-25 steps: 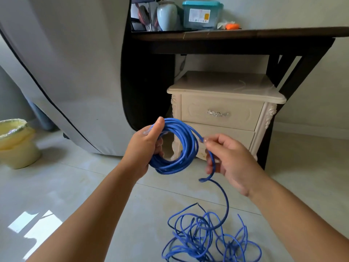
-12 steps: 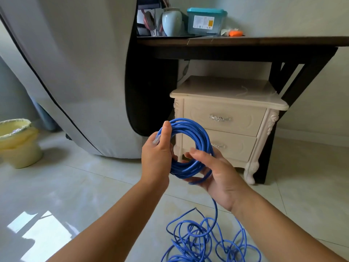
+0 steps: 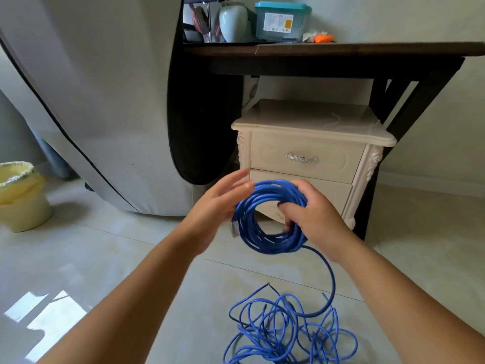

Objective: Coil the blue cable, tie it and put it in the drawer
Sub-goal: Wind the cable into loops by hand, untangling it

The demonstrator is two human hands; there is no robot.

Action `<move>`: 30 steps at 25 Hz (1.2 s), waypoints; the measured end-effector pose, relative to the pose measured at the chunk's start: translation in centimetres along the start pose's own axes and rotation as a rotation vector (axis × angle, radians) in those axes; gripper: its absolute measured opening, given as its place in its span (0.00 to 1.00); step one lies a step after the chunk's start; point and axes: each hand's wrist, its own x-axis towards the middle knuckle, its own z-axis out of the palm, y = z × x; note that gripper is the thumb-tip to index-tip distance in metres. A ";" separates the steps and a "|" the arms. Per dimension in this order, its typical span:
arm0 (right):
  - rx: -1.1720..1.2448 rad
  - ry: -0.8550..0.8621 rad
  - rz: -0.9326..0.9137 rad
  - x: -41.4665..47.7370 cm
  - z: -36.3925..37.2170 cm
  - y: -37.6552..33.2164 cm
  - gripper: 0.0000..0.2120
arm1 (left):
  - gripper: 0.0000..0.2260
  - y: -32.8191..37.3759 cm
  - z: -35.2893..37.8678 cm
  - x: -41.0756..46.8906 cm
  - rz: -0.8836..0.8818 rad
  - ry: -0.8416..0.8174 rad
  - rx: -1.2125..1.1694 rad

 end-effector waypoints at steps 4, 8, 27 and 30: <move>-0.206 -0.271 -0.061 -0.2 -0.2 -0.9 0.15 | 0.42 0.9 0.6 -0.3 0.161 -0.169 0.709; -0.319 -0.185 -0.116 -0.3 0.0 -0.7 0.13 | 0.14 0.0 1.6 0.1 0.235 0.040 0.787; 0.411 0.034 0.177 -0.5 1.6 1.1 0.10 | 0.11 0.3 3.7 -0.8 -0.187 0.306 -0.009; 0.216 0.004 0.139 -0.2 0.8 0.7 0.02 | 0.17 0.6 2.4 -1.0 -0.199 0.150 0.054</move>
